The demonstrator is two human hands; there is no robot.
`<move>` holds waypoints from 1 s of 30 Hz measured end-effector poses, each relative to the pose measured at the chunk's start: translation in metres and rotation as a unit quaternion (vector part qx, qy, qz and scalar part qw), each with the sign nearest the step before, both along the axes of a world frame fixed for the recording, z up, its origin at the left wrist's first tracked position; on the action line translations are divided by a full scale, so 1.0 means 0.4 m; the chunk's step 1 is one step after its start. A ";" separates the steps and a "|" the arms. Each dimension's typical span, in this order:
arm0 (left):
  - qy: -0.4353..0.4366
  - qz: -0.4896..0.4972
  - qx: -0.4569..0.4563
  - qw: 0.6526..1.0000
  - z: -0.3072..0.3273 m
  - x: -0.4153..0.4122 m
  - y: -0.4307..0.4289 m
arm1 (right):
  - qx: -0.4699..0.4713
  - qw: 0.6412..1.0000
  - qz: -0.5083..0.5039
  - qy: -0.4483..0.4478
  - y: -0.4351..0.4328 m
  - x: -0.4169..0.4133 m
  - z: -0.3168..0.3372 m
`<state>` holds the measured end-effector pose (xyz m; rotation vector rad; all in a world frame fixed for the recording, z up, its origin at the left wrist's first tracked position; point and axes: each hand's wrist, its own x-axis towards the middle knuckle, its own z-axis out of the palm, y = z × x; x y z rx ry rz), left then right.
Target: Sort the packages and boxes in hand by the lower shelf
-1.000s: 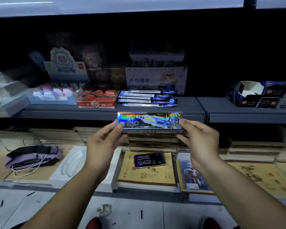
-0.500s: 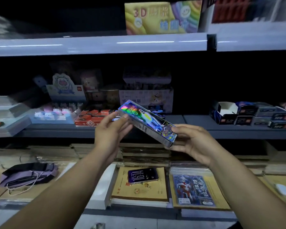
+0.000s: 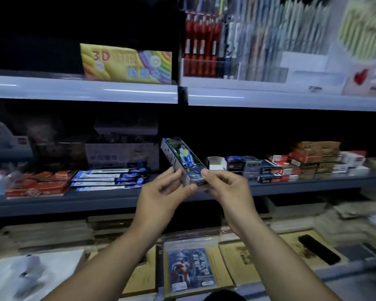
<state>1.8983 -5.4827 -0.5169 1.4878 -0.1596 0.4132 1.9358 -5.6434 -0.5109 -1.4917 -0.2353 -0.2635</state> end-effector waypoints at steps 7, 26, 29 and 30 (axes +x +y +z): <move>-0.069 0.020 0.070 0.995 0.034 0.103 -0.149 | -0.057 0.997 -0.012 -0.058 -0.175 0.035 0.045; -0.050 0.090 0.311 0.945 0.090 0.473 -0.430 | -0.276 0.955 -0.085 -0.070 -0.469 0.366 0.070; -0.044 0.100 0.358 0.927 0.085 0.506 -0.440 | -0.279 0.955 -0.086 -0.042 -0.474 0.399 0.054; -0.040 0.105 0.373 0.921 0.082 0.514 -0.442 | -0.279 0.956 -0.087 -0.034 -0.474 0.407 0.047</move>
